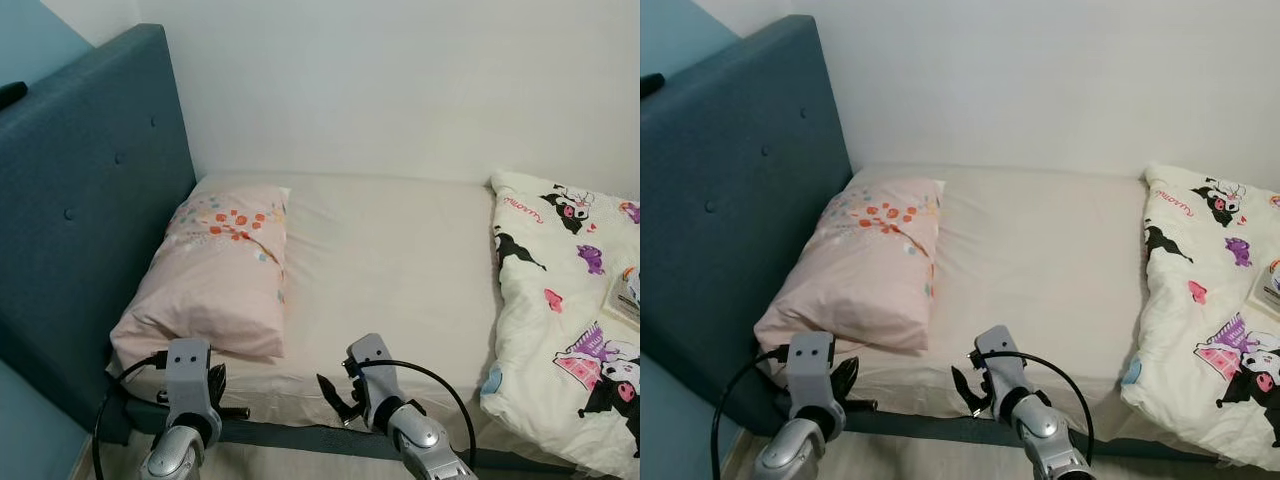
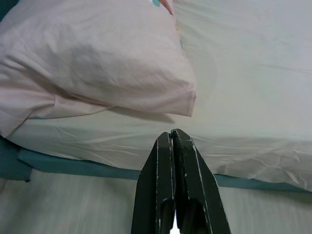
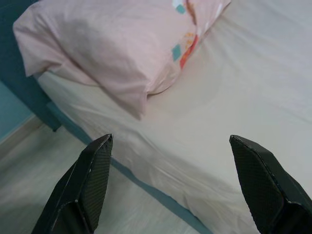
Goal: Clean up the room
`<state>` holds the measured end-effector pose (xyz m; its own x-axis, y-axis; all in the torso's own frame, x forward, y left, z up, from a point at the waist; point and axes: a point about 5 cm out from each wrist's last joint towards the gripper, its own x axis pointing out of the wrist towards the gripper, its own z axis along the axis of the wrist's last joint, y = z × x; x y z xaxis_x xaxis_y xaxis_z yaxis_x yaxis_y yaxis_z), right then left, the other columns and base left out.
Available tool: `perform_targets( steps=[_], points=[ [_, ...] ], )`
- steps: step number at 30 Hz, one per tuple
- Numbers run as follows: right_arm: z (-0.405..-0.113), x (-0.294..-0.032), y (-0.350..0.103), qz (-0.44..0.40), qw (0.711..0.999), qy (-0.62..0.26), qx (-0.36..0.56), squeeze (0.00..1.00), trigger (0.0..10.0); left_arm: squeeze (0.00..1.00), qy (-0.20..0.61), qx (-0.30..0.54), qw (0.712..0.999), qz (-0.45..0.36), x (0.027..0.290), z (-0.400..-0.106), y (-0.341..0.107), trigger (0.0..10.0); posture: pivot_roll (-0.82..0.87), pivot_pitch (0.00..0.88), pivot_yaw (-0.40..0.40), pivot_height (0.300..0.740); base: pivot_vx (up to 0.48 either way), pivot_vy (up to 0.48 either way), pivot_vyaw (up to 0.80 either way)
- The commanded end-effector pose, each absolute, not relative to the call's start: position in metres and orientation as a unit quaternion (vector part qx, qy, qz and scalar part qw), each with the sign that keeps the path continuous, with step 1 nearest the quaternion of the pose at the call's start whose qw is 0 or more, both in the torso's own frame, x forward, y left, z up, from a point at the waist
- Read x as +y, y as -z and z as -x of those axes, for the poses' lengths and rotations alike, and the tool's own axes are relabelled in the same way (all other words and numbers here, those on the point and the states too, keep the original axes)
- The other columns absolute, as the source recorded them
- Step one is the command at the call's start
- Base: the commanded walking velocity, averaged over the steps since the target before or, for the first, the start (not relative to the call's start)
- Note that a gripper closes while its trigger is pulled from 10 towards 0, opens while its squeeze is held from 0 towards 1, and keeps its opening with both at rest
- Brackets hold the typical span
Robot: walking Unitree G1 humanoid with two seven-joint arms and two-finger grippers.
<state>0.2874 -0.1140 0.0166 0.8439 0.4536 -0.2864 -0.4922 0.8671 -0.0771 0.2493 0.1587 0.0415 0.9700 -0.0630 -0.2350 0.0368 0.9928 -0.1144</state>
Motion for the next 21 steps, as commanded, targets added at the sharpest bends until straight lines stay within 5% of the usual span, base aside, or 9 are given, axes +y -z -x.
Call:
perform_targets(
  steps=[1, 10, 21],
  points=[
    [-0.286, -0.116, -0.015, 0.070, 0.959, -0.241, 0.134, 0.00, 10.0, 0.00, 0.018, 0.136, 0.990, 0.037, 0.160, -0.246, -0.034, 10.0, 0.02, 0.099, -0.029, 0.740, 0.000, 0.000, 0.00],
    [-0.288, -0.121, -0.016, 0.071, 0.961, -0.231, 0.133, 0.00, 10.0, 0.00, -0.009, 0.155, 0.988, 0.007, 0.168, -0.248, -0.027, 10.0, 0.01, 0.092, -0.028, 0.740, 0.000, 0.000, 0.00],
    [-0.307, -0.138, -0.032, 0.065, 0.972, -0.186, 0.125, 0.00, 10.0, 0.00, 0.026, 0.139, 0.990, 0.013, 0.147, -0.270, -0.035, 10.0, -0.07, 0.087, -0.002, 0.740, 0.000, 0.000, 0.00]
  ],
)
